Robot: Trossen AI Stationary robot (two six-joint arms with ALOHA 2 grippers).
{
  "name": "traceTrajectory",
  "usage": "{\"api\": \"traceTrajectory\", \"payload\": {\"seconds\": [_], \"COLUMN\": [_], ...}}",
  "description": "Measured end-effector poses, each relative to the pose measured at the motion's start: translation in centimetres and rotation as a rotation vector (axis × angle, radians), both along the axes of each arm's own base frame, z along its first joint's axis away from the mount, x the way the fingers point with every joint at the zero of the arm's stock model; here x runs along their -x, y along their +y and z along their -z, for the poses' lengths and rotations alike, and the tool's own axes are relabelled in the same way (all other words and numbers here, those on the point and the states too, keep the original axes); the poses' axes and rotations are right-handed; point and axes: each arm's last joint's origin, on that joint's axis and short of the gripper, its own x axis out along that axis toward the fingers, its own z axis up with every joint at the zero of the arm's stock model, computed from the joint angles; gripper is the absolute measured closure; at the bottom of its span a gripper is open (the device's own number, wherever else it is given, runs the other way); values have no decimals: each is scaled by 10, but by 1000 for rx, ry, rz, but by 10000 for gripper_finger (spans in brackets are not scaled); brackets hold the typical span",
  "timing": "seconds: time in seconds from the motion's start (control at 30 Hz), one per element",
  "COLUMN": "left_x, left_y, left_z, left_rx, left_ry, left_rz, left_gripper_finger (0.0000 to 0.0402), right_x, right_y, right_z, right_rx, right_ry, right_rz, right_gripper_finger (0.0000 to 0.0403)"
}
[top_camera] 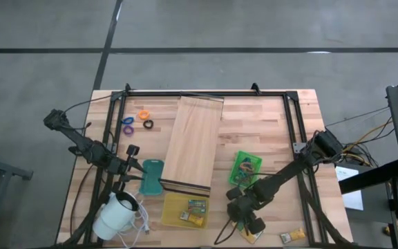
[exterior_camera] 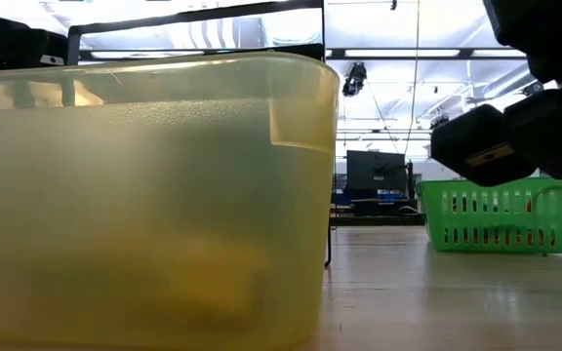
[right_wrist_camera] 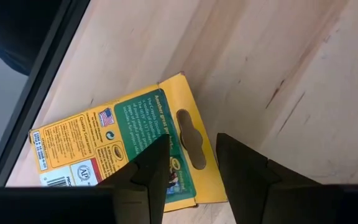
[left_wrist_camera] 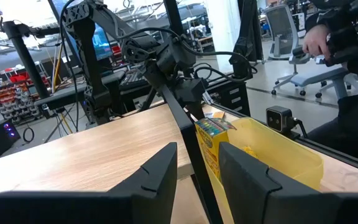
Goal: Pick & Place Office Desk Supplies
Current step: Put the large yellow crayon box into the yellow bin
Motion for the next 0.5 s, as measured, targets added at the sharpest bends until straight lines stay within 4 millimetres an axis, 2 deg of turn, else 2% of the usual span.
{"api": "traceTrajectory", "payload": {"seconds": [0.5], "left_x": [0], "left_y": [0], "left_z": [0], "left_rx": [0], "left_ry": [0], "left_rz": [0], "left_gripper_finger": [281], "right_x": [0], "right_y": [0], "right_z": [1], "right_rx": [2], "right_ry": [2], "right_rz": [0], "right_gripper_finger": [297]}}
